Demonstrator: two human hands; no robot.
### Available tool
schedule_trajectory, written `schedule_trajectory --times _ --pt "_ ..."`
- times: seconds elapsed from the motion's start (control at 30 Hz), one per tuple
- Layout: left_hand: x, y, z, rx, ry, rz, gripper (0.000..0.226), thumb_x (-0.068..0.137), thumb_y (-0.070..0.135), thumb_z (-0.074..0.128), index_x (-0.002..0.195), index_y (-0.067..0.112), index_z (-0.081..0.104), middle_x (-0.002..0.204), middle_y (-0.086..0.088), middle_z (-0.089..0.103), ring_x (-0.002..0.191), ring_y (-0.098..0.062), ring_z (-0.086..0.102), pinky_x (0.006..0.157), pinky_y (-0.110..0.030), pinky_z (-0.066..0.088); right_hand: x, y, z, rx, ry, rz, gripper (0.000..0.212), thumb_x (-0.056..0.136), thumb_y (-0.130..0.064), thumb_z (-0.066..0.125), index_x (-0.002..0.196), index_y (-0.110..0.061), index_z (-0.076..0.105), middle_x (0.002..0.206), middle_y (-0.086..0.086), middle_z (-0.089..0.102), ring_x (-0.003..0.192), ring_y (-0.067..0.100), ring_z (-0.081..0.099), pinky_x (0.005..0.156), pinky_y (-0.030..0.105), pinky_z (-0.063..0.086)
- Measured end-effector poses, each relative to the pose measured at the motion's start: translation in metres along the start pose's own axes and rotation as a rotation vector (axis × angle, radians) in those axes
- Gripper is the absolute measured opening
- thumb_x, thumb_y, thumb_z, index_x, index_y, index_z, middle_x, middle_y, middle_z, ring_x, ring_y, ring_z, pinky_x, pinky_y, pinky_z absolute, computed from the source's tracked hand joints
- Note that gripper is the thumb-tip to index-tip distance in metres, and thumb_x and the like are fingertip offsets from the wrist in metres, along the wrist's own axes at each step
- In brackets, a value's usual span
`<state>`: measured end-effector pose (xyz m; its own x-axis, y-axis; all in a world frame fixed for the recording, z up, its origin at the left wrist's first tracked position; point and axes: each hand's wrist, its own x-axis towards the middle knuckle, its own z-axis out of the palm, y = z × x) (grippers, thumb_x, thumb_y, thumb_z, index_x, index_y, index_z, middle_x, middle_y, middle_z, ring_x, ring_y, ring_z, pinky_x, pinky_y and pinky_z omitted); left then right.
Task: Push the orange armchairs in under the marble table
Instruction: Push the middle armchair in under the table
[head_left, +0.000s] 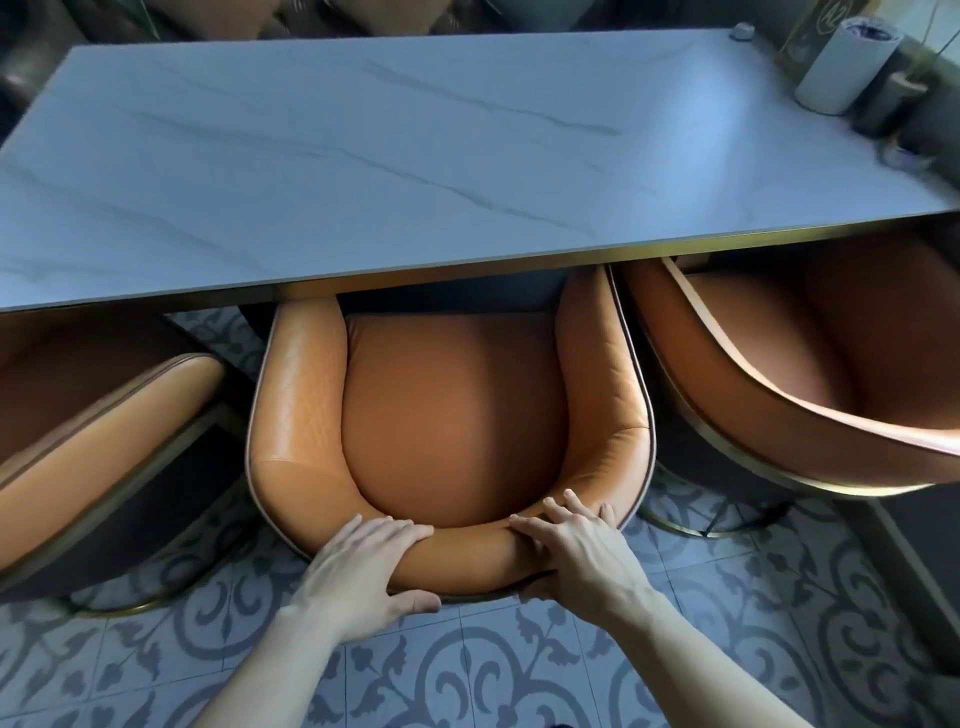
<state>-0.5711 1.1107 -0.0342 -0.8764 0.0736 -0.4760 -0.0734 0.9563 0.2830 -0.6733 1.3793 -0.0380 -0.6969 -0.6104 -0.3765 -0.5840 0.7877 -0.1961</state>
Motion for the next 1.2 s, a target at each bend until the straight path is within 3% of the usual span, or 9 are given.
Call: schedule_trajectory --times 0.13,0.23,0.53,0.87,1.1,1.2 --pt "0.012 0.015 0.000 -0.018 0.026 -0.021 0.109 0.056 0.099 0.016 0.149 0.044 0.024 0.157 0.019 0.029 0.144 -0.003 0.020 0.122 -0.032 0.003 0.005 0.020 -0.005 -0.010 0.000 -0.020 0.090 0.075 -0.062 0.081 0.152 -0.043 0.040 0.139 0.001 0.052 0.138 0.032 0.035 0.104 0.061 0.035" --pt "0.019 0.026 -0.001 -0.040 0.041 -0.041 0.103 0.060 0.097 0.023 0.149 0.045 0.025 0.156 0.020 0.029 0.144 -0.002 0.020 0.121 -0.030 0.002 0.011 0.035 -0.008 -0.010 0.004 -0.043 0.090 0.073 -0.062 0.082 0.151 -0.043 0.042 0.137 0.001 0.054 0.137 0.032 0.037 0.103 0.062 0.036" --pt "0.049 0.057 0.001 -0.083 0.087 -0.082 0.092 0.070 0.091 0.036 0.149 0.045 0.024 0.157 0.018 0.030 0.144 -0.003 0.019 0.122 -0.033 0.003 0.029 0.085 -0.028 -0.019 -0.012 -0.089 0.087 0.075 -0.064 0.078 0.151 -0.046 0.039 0.134 -0.005 0.055 0.131 0.026 0.040 0.098 0.052 0.037" --pt "0.052 0.064 -0.005 -0.141 0.065 -0.115 0.098 0.062 0.092 0.036 0.148 0.046 0.027 0.156 0.018 0.031 0.144 -0.002 0.019 0.121 -0.030 0.000 0.034 0.088 -0.035 -0.041 -0.055 -0.096 0.091 0.074 -0.064 0.080 0.153 -0.046 0.038 0.141 0.001 0.054 0.141 0.030 0.035 0.103 0.054 0.034" --pt "0.049 0.070 -0.002 -0.160 0.136 -0.119 0.087 0.073 0.083 0.053 0.147 0.043 0.031 0.152 0.020 0.037 0.141 -0.001 0.026 0.121 -0.030 0.005 0.033 0.094 -0.028 -0.037 -0.006 -0.135 0.089 0.072 -0.069 0.077 0.150 -0.046 0.042 0.133 -0.007 0.058 0.127 0.025 0.042 0.093 0.049 0.039" --pt "0.048 0.077 0.002 -0.158 0.145 -0.115 0.091 0.068 0.088 0.045 0.146 0.043 0.032 0.151 0.019 0.038 0.140 -0.002 0.027 0.121 -0.030 0.005 0.029 0.099 -0.030 -0.029 -0.023 -0.126 0.088 0.072 -0.068 0.080 0.149 -0.046 0.044 0.134 -0.008 0.059 0.131 0.025 0.042 0.096 0.050 0.040"
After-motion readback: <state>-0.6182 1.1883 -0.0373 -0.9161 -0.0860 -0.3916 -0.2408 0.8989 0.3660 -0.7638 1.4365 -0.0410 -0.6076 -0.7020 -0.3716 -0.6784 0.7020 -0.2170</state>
